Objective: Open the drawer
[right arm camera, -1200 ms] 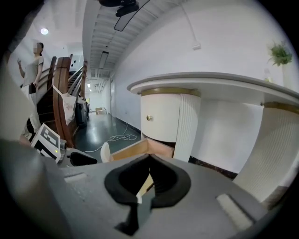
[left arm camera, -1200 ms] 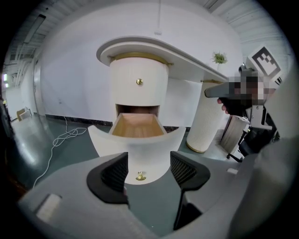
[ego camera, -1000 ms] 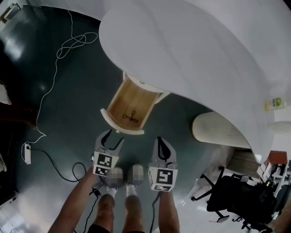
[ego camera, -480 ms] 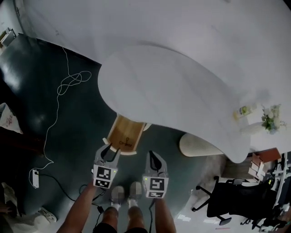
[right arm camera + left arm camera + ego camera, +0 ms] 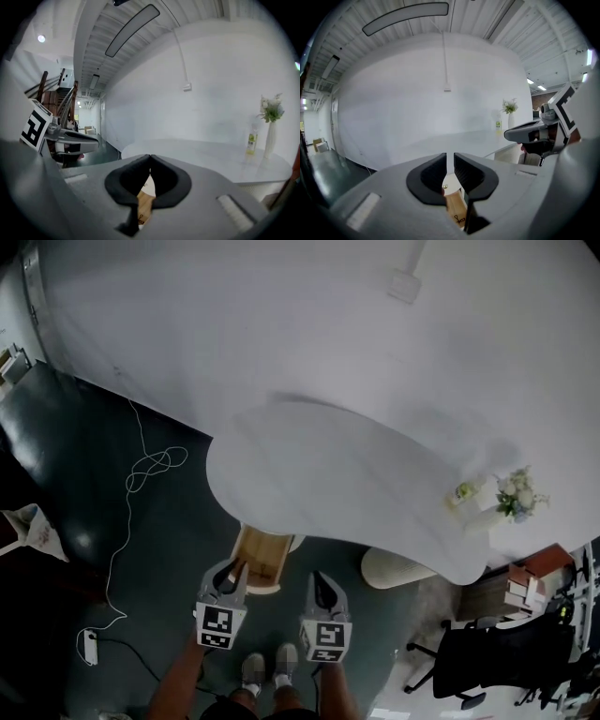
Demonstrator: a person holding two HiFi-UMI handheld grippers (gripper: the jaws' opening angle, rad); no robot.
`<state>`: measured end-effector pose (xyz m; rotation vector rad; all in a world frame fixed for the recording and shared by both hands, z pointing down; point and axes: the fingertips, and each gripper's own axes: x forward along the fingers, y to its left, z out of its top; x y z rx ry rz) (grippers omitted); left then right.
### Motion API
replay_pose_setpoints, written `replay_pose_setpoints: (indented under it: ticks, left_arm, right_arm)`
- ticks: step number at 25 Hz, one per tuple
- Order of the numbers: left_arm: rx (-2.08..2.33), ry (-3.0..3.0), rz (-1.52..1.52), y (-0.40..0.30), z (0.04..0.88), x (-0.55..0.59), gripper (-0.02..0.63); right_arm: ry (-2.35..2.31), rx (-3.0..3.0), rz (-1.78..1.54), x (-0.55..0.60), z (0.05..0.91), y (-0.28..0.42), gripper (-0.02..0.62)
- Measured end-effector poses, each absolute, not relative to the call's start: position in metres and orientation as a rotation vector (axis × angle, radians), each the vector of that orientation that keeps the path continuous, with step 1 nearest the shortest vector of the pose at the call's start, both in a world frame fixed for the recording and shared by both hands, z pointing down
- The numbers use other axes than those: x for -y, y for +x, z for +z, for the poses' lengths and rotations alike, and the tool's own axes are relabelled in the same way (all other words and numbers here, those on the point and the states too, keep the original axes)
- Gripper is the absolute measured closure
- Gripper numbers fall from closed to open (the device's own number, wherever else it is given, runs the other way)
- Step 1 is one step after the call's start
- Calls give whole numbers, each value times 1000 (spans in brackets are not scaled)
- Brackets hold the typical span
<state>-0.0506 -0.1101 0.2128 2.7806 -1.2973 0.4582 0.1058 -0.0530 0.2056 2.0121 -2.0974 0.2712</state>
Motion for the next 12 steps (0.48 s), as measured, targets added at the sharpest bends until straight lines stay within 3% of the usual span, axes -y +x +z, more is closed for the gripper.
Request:
replay_pose_setpoints:
  ticks: [12]
  left_arm:
    - [1335, 2842, 301, -57, 100, 75, 588]
  right_arm:
    - [2121, 2087, 126, 6, 97, 117, 594]
